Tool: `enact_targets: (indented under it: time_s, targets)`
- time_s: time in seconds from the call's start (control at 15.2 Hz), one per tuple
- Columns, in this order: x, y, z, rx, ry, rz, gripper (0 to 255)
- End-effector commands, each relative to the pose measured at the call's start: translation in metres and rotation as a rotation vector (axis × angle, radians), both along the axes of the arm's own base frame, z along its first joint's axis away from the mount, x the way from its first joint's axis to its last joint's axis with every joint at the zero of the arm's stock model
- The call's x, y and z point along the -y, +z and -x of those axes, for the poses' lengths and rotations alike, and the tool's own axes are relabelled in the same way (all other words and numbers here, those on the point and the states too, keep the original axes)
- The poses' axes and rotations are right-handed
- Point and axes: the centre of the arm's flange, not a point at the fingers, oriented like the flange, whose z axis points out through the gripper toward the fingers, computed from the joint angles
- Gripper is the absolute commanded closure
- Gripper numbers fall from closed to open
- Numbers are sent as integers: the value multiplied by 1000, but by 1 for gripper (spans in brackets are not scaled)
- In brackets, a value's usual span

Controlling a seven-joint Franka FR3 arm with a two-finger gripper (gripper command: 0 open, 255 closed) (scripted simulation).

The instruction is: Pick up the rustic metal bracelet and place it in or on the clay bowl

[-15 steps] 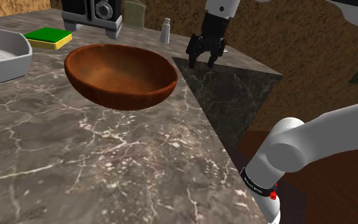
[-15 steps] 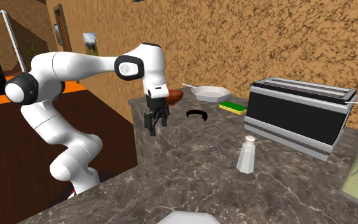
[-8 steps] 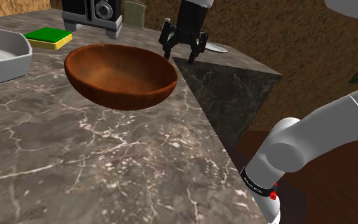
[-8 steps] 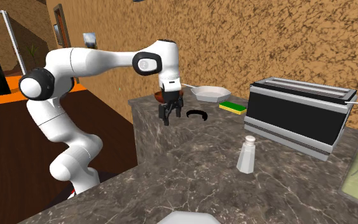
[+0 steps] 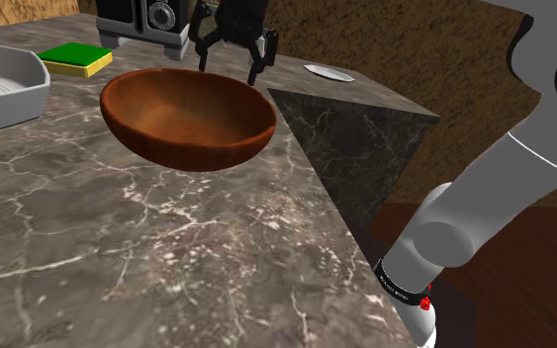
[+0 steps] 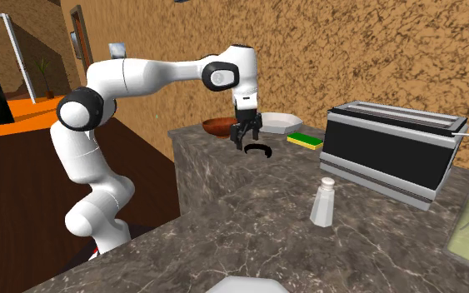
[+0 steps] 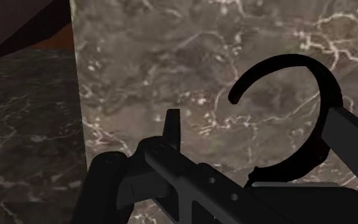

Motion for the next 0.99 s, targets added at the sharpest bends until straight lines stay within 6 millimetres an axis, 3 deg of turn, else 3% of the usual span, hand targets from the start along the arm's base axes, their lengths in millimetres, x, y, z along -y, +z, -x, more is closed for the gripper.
enact_targets:
  time_s: [0.0,0.26,0.73,0.92]
  targets:
    - [-14,5,-15,-1,-45,-22,0]
    - [-40,15,-44,-1,-113,-57,0]
    - [-47,-24,-47,-1,-113,-57,0]
    - [-47,-24,-47,-1,-113,-57,0]
